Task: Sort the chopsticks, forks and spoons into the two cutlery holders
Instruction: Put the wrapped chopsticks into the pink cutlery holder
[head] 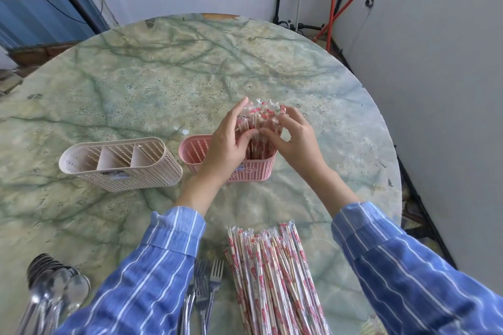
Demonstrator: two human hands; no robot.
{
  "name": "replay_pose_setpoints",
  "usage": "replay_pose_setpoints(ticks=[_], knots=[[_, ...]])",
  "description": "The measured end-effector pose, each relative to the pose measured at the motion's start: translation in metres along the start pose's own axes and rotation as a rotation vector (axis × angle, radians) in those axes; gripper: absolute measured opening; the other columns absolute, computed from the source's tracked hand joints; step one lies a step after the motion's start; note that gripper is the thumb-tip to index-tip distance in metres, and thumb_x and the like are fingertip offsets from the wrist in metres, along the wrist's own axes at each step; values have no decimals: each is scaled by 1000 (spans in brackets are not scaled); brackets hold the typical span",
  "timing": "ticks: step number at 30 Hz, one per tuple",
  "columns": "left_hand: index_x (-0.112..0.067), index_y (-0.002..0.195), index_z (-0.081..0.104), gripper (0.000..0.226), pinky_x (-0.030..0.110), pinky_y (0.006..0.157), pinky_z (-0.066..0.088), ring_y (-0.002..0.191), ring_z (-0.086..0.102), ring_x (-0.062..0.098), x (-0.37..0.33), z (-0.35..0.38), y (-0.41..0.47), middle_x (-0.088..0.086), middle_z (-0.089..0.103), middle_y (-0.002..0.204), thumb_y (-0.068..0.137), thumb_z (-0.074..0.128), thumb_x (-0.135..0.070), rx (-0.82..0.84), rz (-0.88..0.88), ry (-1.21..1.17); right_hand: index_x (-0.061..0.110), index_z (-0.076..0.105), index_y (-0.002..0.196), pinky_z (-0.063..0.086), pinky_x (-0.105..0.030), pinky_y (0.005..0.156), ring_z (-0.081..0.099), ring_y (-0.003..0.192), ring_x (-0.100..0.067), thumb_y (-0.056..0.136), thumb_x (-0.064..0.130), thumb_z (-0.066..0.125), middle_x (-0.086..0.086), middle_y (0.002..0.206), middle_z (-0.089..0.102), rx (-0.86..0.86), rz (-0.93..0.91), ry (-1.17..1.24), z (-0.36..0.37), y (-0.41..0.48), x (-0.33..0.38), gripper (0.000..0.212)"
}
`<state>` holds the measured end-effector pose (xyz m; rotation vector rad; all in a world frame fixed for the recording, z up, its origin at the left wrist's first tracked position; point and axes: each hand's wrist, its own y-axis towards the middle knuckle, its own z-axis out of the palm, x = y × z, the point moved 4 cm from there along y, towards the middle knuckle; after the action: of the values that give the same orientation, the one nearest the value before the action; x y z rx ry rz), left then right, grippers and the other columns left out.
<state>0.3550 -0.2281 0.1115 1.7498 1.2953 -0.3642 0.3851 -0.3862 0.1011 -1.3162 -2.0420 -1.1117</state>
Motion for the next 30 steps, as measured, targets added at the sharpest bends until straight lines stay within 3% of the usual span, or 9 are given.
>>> replay_pose_setpoints(ticks=[2, 5, 7, 10, 12, 16, 21, 24, 30], knots=[[-1, 142, 36, 62, 25, 89, 50, 106, 62, 21, 1, 0, -3, 19, 58, 128, 88, 66, -8, -23, -43, 7, 16, 56, 119, 54, -37, 88, 61, 101, -6, 88, 22, 69, 10, 114, 60, 73, 88, 218, 4, -9, 1, 34], [2, 141, 40, 60, 7, 53, 35, 55, 50, 4, 4, 2, -9, -1, 57, 67, 88, 67, -11, -34, -94, 25, 25, 32, 142, 49, -37, 101, 57, 122, -15, 93, 12, 62, -6, 137, 52, 65, 129, 416, 13, -23, 4, 59], [2, 141, 39, 59, 4, 49, 31, 43, 41, 1, 4, 7, -14, -9, 46, 59, 90, 64, -13, -38, -127, 33, 22, 23, 149, 52, -23, 89, 65, 99, -5, 95, 8, 56, -7, 125, 60, 28, 143, 339, 17, -28, 3, 65], [-4, 149, 23, 62, 13, 54, 42, 60, 60, 13, 0, 21, -23, 16, 68, 91, 96, 54, -14, 0, -157, 81, 11, 45, 138, 52, -28, 68, 62, 70, -8, 97, 9, 52, 8, 91, 64, 19, 141, 124, 21, -28, 4, 42], [-16, 152, 4, 67, 25, 69, 53, 90, 66, 22, -2, 32, -31, 18, 58, 129, 100, 45, -19, 102, -216, 63, 3, 52, 131, 49, -30, 67, 61, 72, -9, 96, 9, 54, 11, 86, 64, 36, 141, 122, 20, -29, 5, 35], [-12, 153, 4, 70, 41, 110, 37, 142, 30, 24, -13, 26, -49, 13, 23, 157, 99, 49, -17, 116, -189, -19, 12, 42, 141, 43, -23, 103, 54, 125, -11, 92, 10, 60, 0, 136, 55, 29, 150, 198, 2, -53, -1, 52], [-3, 133, 45, 43, 40, 97, 48, 118, 52, 19, -28, 13, -131, 8, 51, 125, 92, 59, -5, -190, -295, 28, 16, 59, 118, 53, -15, 80, 65, 100, -14, 91, 4, 59, 4, 115, 64, 103, 564, 270, -10, -149, -34, 29], [-8, 117, 54, 36, 39, 87, 48, 100, 54, 18, -33, 28, -196, 4, 55, 108, 85, 70, -13, -154, -498, 121, 11, 60, 119, 54, -16, 75, 65, 95, -12, 88, 10, 66, -3, 112, 67, 218, 784, 248, -10, -207, -48, 31], [-9, 121, 51, 66, 33, 98, 36, 113, 46, 23, -55, 49, -287, 6, 49, 118, 71, 79, -43, -62, -920, 219, 8, 55, 123, 53, -20, 71, 64, 89, -9, 80, 28, 78, 3, 100, 64, 280, 927, 224, -12, -264, -36, 52]])
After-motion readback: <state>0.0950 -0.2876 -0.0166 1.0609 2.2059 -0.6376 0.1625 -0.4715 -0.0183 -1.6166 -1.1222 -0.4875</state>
